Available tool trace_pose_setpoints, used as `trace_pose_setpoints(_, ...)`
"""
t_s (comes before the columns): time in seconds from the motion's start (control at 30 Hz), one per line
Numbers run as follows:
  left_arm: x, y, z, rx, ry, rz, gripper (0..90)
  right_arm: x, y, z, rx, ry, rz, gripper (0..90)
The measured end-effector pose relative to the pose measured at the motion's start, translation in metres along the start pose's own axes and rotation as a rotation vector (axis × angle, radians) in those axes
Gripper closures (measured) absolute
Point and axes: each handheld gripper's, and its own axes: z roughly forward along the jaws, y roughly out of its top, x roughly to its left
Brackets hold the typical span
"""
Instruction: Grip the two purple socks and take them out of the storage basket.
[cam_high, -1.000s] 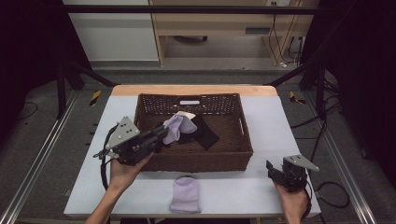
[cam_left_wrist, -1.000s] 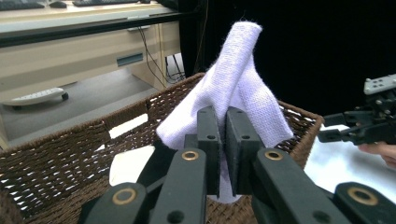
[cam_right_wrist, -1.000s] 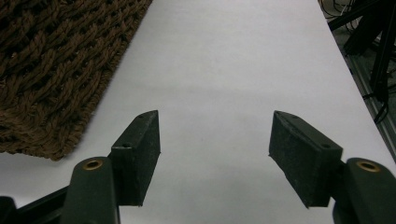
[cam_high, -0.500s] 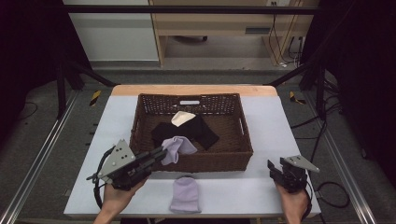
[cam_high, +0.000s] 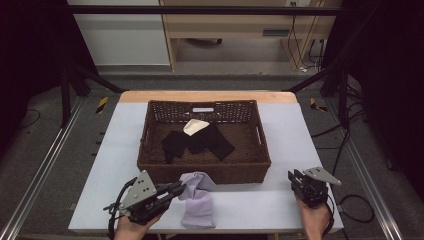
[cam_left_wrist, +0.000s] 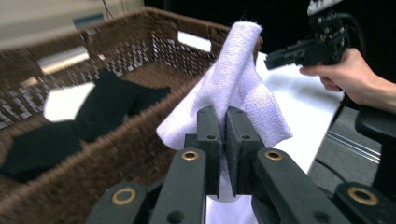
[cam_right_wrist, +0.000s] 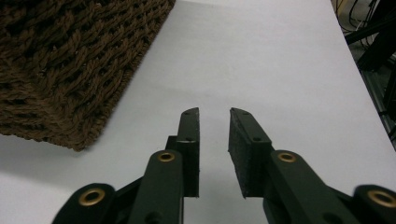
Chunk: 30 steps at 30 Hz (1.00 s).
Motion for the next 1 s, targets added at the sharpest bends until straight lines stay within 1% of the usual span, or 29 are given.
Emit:
trace_pose_setpoints(0.07, -0.001, -0.007, 0.003, 0.022, -0.007, -0.004, 84.2, 0.0, 0.0, 0.0, -0.003, 0.002, -0.007, 75.0)
trace_pose_setpoints(0.1, -0.001, -0.009, 0.005, 0.032, -0.011, -0.005, 84.2, 0.0, 0.0, 0.0, -0.002, 0.007, -0.008, 72.5)
trace_pose_setpoints(0.13, -0.002, -0.014, 0.009, 0.052, -0.013, -0.008, 84.2, 0.0, 0.0, 0.0, -0.001, 0.011, -0.01, 68.3)
trace_pose_setpoints(0.17, -0.002, -0.018, 0.012, 0.067, -0.017, -0.013, 84.2, 0.0, 0.0, 0.001, 0.004, 0.005, -0.005, 60.8)
trace_pose_setpoints(0.2, -0.001, -0.022, 0.015, 0.086, -0.02, -0.016, 84.2, 0.001, 0.0, 0.001, 0.009, -0.008, 0.007, 55.2)
trace_pose_setpoints(0.3, 0.0, -0.033, 0.026, 0.14, -0.017, -0.021, 84.2, -0.001, 0.0, 0.003, 0.022, -0.029, 0.036, 43.6)
trace_pose_setpoints(0.37, 0.002, -0.04, 0.033, 0.168, -0.014, -0.031, 84.2, -0.003, 0.0, 0.003, 0.027, -0.033, 0.052, 42.2)
trace_pose_setpoints(0.43, 0.004, -0.045, 0.037, 0.188, -0.011, -0.035, 84.1, -0.004, -0.001, 0.004, 0.03, -0.037, 0.058, 38.6)
trace_pose_setpoints(0.47, 0.005, -0.048, 0.04, 0.201, -0.011, -0.038, 84.1, -0.004, -0.001, 0.004, 0.033, -0.039, 0.059, 38.2)
trace_pose_setpoints(0.6, 0.009, -0.054, 0.046, 0.216, -0.005, -0.053, 83.8, -0.003, -0.001, 0.007, 0.047, -0.041, 0.062, 34.2)
trace_pose_setpoints(0.7, 0.013, -0.057, 0.049, 0.216, -0.007, -0.066, 83.1, -0.002, -0.001, 0.01, 0.072, -0.034, 0.061, 32.2)
trace_pose_setpoints(0.77, 0.016, -0.058, 0.05, 0.211, -0.014, -0.075, 82.1, -0.001, -0.001, 0.011, 0.075, -0.028, 0.059, 31.1)
trace_pose_setpoints(0.8, 0.017, -0.059, 0.05, 0.211, -0.01, -0.077, 80.8, -0.001, -0.001, 0.011, 0.077, -0.029, 0.058, 31.0)
trace_pose_setpoints(0.87, 0.018, -0.059, 0.049, 0.212, -0.002, -0.083, 73.5, -0.002, -0.002, 0.011, 0.084, -0.027, 0.063, 30.7)
trace_pose_setpoints(0.9, 0.019, -0.059, 0.049, 0.211, 0.003, -0.086, 67.6, -0.002, -0.002, 0.011, 0.084, -0.026, 0.064, 31.9)
trace_pose_setpoints(0.93, 0.02, -0.059, 0.047, 0.208, -0.005, -0.089, 65.3, -0.002, -0.002, 0.011, 0.082, -0.02, 0.063, 36.2)
trace_pose_setpoints(0.97, 0.02, -0.059, 0.045, 0.201, -0.002, -0.093, 62.1, -0.002, -0.002, 0.011, 0.076, -0.008, 0.051, 41.3)
trace_pose_setpoints(1.0, 0.02, -0.058, 0.043, 0.196, 0.009, -0.098, 58.1, -0.002, -0.002, 0.01, 0.076, -0.003, 0.047, 44.6)
